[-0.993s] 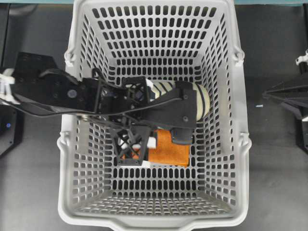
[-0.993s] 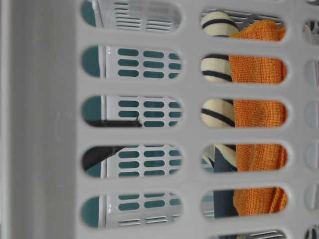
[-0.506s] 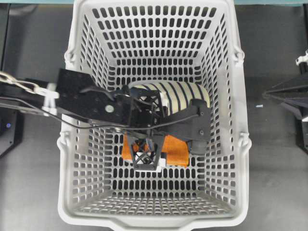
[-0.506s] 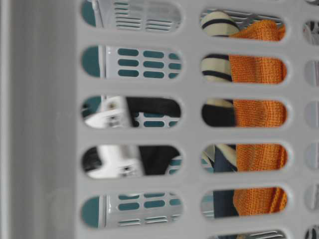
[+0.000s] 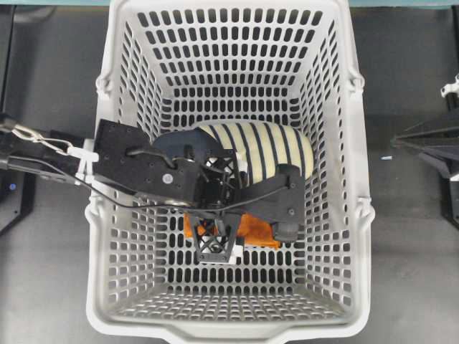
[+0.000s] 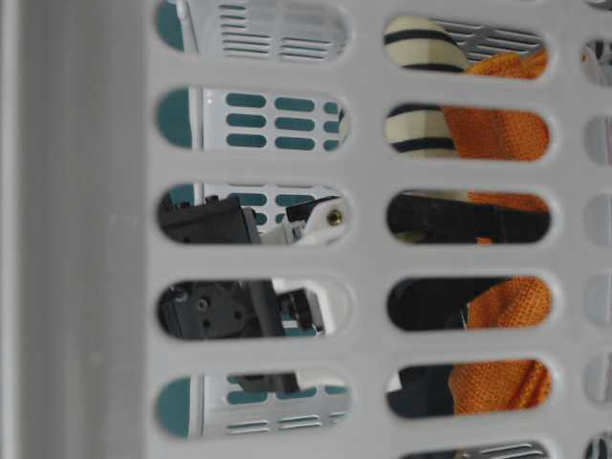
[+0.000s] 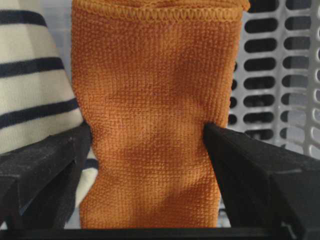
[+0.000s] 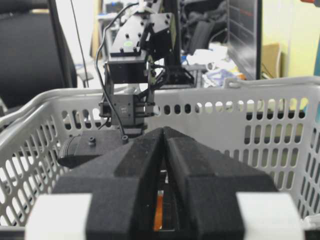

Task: Pick up the orange cloth from the shopping basket with the left arm.
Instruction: 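Lower the left gripper onto the orange cloth and close it, then lift the gripped orange cloth upward with the left gripper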

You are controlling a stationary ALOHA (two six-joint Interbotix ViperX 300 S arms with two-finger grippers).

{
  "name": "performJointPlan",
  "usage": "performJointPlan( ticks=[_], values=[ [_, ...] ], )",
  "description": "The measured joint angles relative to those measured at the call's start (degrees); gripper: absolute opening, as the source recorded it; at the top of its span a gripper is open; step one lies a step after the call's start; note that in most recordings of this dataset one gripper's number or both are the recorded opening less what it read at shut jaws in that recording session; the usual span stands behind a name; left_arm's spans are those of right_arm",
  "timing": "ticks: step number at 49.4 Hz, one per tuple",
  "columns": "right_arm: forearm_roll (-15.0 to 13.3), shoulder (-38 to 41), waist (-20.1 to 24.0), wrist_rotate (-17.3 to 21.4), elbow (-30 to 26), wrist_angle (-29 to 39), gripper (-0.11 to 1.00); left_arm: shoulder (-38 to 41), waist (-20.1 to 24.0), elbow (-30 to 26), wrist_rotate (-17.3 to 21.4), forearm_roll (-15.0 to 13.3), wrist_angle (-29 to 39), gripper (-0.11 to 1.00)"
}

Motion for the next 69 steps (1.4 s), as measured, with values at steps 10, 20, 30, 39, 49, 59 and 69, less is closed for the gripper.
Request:
performJointPlan(
  ticks=[10,20,30,39,49,59,69],
  values=[
    [0.1,0.0,-0.1,0.0,0.1,0.1,0.00,-0.6,0.0,2.4,0.0,0.0,-2.2,0.88],
    [0.1,0.0,0.0,0.0,0.2,0.2,0.00,-0.6,0.0,2.7,0.1,0.0,-2.6,0.64],
    [0.1,0.0,0.0,0.1,0.3,0.2,0.00,-0.5,0.0,2.3,0.8,0.0,-2.5,0.13],
    [0.1,0.0,0.0,0.1,0.3,0.2,0.00,-2.4,0.3,1.1,1.2,0.0,-0.9,0.12],
    [0.1,0.0,0.0,0.1,0.5,0.2,0.00,-5.1,1.4,-0.7,3.7,0.0,2.0,0.12],
    [0.1,0.0,0.0,0.1,0.5,0.2,0.00,-6.5,1.1,-4.3,6.6,0.0,3.5,0.12],
    [0.3,-0.3,0.0,0.1,0.5,0.2,0.00,-7.3,1.2,-12.4,6.7,0.0,9.9,0.12]
  ],
)
